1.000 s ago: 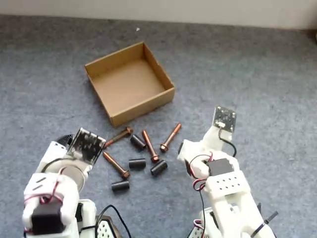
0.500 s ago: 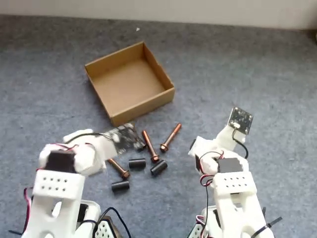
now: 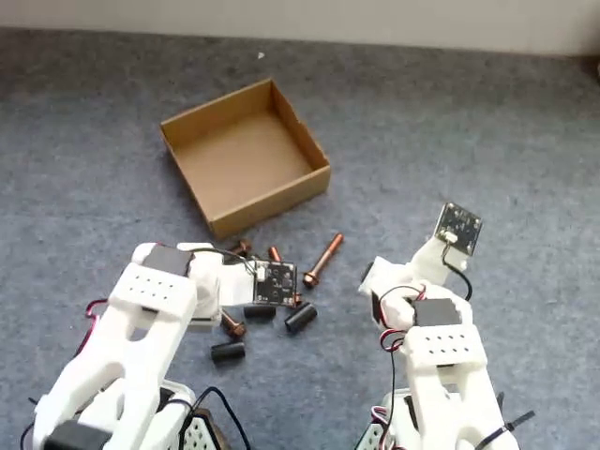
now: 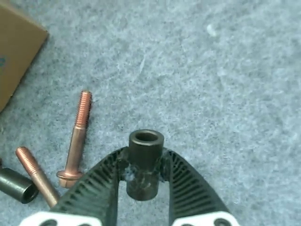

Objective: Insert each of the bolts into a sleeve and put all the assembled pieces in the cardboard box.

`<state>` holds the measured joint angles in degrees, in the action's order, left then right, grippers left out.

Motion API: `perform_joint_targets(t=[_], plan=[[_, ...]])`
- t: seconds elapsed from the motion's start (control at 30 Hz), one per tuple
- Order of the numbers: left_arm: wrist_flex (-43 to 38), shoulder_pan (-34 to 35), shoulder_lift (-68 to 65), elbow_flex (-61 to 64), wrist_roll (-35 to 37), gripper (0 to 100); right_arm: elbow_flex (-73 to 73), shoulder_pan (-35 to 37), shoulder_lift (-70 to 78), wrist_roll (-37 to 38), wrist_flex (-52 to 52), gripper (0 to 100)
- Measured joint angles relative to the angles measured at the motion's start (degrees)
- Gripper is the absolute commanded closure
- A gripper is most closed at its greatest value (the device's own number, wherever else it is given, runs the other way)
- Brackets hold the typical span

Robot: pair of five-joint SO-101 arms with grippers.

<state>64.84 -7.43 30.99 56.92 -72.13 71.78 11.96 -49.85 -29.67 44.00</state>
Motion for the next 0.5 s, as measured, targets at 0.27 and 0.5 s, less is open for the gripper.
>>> perform_joint_targets(t=[0.27,0.5], plan=[[-0.7,-2.9,-3.1,0.0,-0.9,79,0.0,0.0,0.0,0.0,0.0,99.3],[-7.3,-5.7,-3.3,3.2,-0.9,79,0.0,0.0,0.0,0.0,0.0,99.3]])
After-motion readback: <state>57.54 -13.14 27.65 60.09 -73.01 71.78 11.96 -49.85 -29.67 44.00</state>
